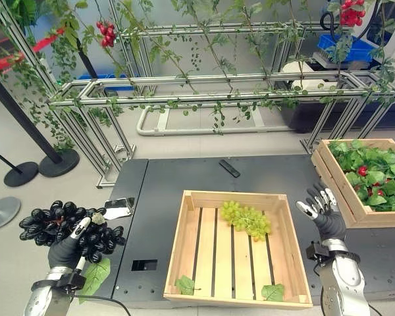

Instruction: Pick up the fruits from the basket on one side to the basket on the other side

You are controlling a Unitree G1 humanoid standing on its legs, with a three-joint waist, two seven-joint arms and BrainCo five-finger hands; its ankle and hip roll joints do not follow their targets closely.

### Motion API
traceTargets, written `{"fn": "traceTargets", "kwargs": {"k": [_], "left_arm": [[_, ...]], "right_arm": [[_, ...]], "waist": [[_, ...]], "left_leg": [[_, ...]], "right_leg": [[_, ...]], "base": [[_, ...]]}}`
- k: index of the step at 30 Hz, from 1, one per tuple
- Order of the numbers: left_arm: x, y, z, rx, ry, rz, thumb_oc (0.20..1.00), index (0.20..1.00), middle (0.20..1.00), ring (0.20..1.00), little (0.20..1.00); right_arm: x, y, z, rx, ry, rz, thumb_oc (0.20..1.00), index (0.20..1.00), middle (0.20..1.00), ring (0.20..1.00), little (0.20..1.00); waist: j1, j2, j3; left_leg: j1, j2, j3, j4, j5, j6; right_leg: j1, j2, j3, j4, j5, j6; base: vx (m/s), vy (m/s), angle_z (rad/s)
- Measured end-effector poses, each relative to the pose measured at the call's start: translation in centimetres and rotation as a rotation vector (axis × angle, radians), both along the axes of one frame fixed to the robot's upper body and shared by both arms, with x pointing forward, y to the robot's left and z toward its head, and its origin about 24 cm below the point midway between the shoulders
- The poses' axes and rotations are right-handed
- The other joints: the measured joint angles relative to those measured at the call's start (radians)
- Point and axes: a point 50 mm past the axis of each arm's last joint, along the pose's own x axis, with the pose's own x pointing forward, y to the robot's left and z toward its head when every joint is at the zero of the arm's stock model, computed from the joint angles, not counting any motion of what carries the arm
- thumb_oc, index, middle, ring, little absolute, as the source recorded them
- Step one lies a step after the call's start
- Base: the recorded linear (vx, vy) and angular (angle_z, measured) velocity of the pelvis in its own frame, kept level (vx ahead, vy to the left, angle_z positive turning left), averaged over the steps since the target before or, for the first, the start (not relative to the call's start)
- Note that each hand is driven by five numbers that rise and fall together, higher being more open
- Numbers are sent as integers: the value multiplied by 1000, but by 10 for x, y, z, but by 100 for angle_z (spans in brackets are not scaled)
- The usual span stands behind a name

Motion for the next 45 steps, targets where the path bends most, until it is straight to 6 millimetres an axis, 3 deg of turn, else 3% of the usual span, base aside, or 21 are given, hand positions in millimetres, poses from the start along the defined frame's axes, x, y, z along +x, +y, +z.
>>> {"fn": "traceTargets", "kwargs": {"k": [2, 4, 6, 7, 9, 14, 19, 23, 24, 25, 28, 31, 32, 35, 36, 37, 38, 39, 42, 44, 45], "left_arm": [[-2, 0, -2, -2, 8, 2, 200, 200, 200, 200, 200], [13, -12, 4, -15, -34, -42, 200, 200, 200, 200, 200], [10, -12, -1, -27, -17, -34, 200, 200, 200, 200, 200], [4, -10, -5, -26, 4, -23, 200, 200, 200, 200, 200], [-3, -9, -9, -23, 29, -20, 200, 200, 200, 200, 200], [1, 1, -1, 37, 23, -40, 200, 200, 200, 200, 200], [1, 6, 1, 67, 33, -46, 200, 200, 200, 200, 200], [-4, 10, -5, 79, 75, -34, 200, 200, 200, 200, 200], [-8, 11, -7, 80, 90, -27, 200, 200, 200, 200, 200], [-12, 12, -10, 98, 112, -27, 200, 200, 200, 200, 200], [-35, 37, -15, 146, 178, 113, 200, 200, 200, 200, 200], [-36, 37, -25, 149, 223, 120, 200, 200, 200, 200, 200], [-40, 33, -33, 130, 252, 126, 200, 200, 200, 200, 200], [-47, 26, -42, 117, 291, 117, 200, 200, 200, 200, 200], [-48, 27, -43, 117, 293, 121, 200, 200, 200, 200, 200], [-49, 31, -42, 131, 299, 128, 200, 200, 200, 200, 200], [-53, 32, -42, 138, 308, 128, 200, 200, 200, 200, 200], [-64, 35, -51, 117, 359, 173, 200, 200, 200, 200, 200], [-61, 32, -48, 108, 332, 181, 200, 200, 200, 200, 200], [-52, 37, -37, 142, 282, 169, 200, 200, 200, 200, 200], [-48, 41, -29, 178, 262, 156, 200, 200, 200, 200, 200]], "right_arm": [[0, -1, 1, -11, -4, -7, 1000, 1000, 1000, 1000, 1000], [-7, -11, 6, -68, 6, -26, 1000, 1000, 1000, 1000, 1000], [-8, -14, 9, -109, 10, -32, 1000, 1000, 1000, 1000, 1000], [-7, -13, 10, -117, 6, -27, 1000, 1000, 1000, 1000, 1000], [-6, -12, 17, -136, -23, -26, 1000, 1000, 1000, 1000, 1000], [-13, -1, -6, -53, 22, -45, 1000, 1000, 1000, 1000, 1000], [-19, -2, -11, -41, 41, -65, 1000, 1000, 1000, 1000, 1000], [-31, 0, -27, -1, 98, -100, 1000, 1000, 1000, 1000, 1000], [-32, 1, -28, 5, 101, -102, 1000, 1000, 1000, 1000, 1000], [-37, 1, -32, 7, 120, -101, 1000, 1000, 1000, 1000, 1000], [-33, 25, -48, 44, 179, -19, 1000, 1000, 1000, 1000, 1000], [-52, 22, -63, 57, 257, -46, 1000, 1000, 1000, 1000, 1000], [-57, 19, -68, 43, 295, -45, 1000, 1000, 1000, 1000, 1000], [-59, 14, -68, 20, 322, -46, 1000, 1000, 1000, 1000, 1000], [-56, 13, -66, 21, 309, -52, 1000, 1000, 1000, 1000, 1000], [-52, 16, -65, 33, 294, -50, 1000, 1000, 1000, 1000, 1000], [-52, 15, -59, 11, 275, -43, 1000, 1000, 1000, 1000, 1000], [-42, 19, -55, 2, 257, -12, 1000, 1000, 1000, 1000, 1000], [-43, 20, -51, -10, 244, 0, 1000, 1000, 1000, 1000, 1000], [-46, 21, -55, 5, 255, -6, 1000, 1000, 1000, 1000, 1000], [-47, 24, -56, 19, 250, -9, 1000, 1000, 1000, 1000, 1000]], "waist": [[18, 20, 11], [-8, 35, 37], [2, 26, 52], [3, 22, 53], [-7, 17, 54], [-4, -94, 74], [-33, -131, 61], [-63, -171, 51], [-55, -189, 57], [-69, -171, 68], [-30, -187, 112], [-68, -230, 111], [-84, -223, 101], [-88, -160, 103], [-79, -144, 99], [-47, -156, 105], [-45, -132, 106], [0, -103, 99], [21, -80, 66], [14, -148, 46], [-2, -208, 33]], "left_leg": [[-22, 3, -42, 18, 1, -2], [-102, -4, -166, 54, 7, -15], [-106, 9, -110, 59, 6, -2], [-113, -2, -99, 128, -37, 11], [-99, -7, -81, 132, -67, -8], [-107, -35, -89, 172, -83, -1], [-107, -59, -78, 290, -177, 45], [-75, -110, -47, 359, -202, 88], [-69, -127, 6, 369, -190, 111], [-21, -108, 79, 341, -192, 129], [20, -94, 128, 257, -156, 160], [35, -146, 133, 218, -115, 196], [21, -153, 191, 185, -105, 199], [-4, -120, 312, 93, -37, 199], [2, -125, 319, 36, -20, 42], [-27, -136, 250, 110, -27, 91], [-57, -114, 156, 242, -89, 182], [-22, -113, 200, 215, -115, 170], [-14, -117, 171, 123, -59, 131], [-13, -157, 165, 39, -50, 104], [-21, -193, 192, 85, -54, 112]], "right_leg": [[5, -5, -21, 23, -12, -2], [-16, -36, -106, 99, -64, 3], [-71, -76, -107, 190, -118, -10], [-86, -93, -103, 213, -125, -13], [-107, -117, -101, 280, -144, 9], [-100, -158, -98, 316, -151, 15], [-24, -209, -128, 370, -159, 45], [-48, -321, -113, 552, -99, 56], [-86, -373, -81, 636, -54, 70], [-148, -431, -62, 766, 18, 183], [-236, -270, -158, 697, -16, 174], [-195, -214, -118, 533, -27, 169], [-198, -207, -30, 444, -2, 172], [-216, -251, 30, 360, 66, 149], [-193, -296, 40, 265, 137, 146], [-184, -346, 73, 241, 155, 170], [-179, -368, 85, 253, 157, 174], [-156, -398, 68, 256, 157, 171], [-88, -326, -11, 242, 152, 174], [6, -294, -58, 169, 138, 176], [49, -309, -60, 110, 56, 153]], "base": [[-245, -107, 39], [-187, -131, 132], [-173, -73, 82], [-148, -63, 3], [-188, -38, 20], [-155, 123, 15], [-174, 226, 24], [-261, 380, 13], [-409, 384, 20], [-415, 206, -68], [-299, 167, -108], [-224, 51, 8], [-335, -151, 7], [-276, -144, -16], [-104, -53, -43], [-100, -55, -68], [-91, -75, -124], [-80, -102, -134], [-69, -109, -82], [-83, -119, -12], [-41, -71, 46]]}}
